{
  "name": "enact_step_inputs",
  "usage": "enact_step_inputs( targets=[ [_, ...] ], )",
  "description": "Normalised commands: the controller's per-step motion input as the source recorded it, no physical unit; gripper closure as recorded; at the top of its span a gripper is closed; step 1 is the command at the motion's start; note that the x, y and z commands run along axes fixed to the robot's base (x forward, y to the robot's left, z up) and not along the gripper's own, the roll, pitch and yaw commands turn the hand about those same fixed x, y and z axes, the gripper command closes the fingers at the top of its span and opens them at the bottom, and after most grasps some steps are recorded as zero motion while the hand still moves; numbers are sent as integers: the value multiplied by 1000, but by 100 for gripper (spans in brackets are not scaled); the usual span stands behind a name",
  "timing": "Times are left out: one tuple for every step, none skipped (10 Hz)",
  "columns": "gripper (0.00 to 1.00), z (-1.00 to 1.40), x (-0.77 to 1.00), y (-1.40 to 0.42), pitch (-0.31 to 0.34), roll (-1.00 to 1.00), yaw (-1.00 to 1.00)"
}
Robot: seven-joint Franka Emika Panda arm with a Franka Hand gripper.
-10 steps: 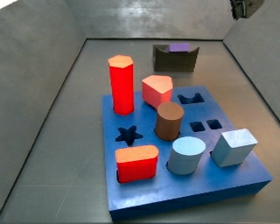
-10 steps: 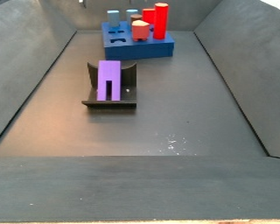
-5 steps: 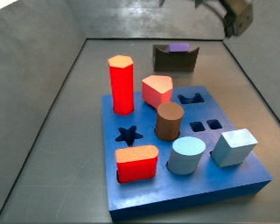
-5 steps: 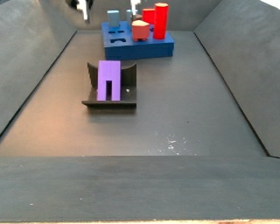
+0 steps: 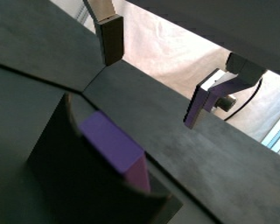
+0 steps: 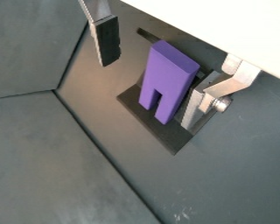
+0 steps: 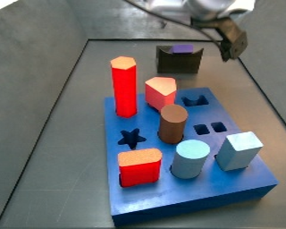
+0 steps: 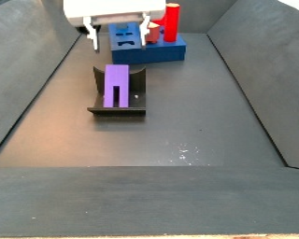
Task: Pick up the double-square object. Move up. Rotate the double-square object. Place the double-square object on the fixture. Regrasp the double-square object. Move to above the board. Insert the double-square object.
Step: Regrasp the double-square object, then move to above the board.
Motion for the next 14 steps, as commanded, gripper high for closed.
enact_step_inputs(
  targets=[
    [0, -1000, 118, 30, -48, 70, -5],
    [0, -1000, 125, 25, -38, 67, -11],
    [0, -821, 114, 12, -13, 71, -12],
    [0, -739, 99, 8, -5, 70, -9],
    [0, -562, 84, 6, 2, 67, 1],
    [0, -429, 79, 5, 3, 61, 13],
    [0, -261, 79, 5, 0, 56, 26],
    [0, -184, 37, -2, 8, 51, 29],
    [100, 0, 0, 0, 0, 0, 0],
    [100, 1000, 46, -10, -317, 294, -76],
    [100, 1000, 45, -12, -315, 287, -80],
    [100, 1000, 30, -18, -276, 237, -131],
    [100, 1000, 24, -15, -238, 182, -171],
    [100, 1000, 20, -13, -192, 132, -196]
  ],
)
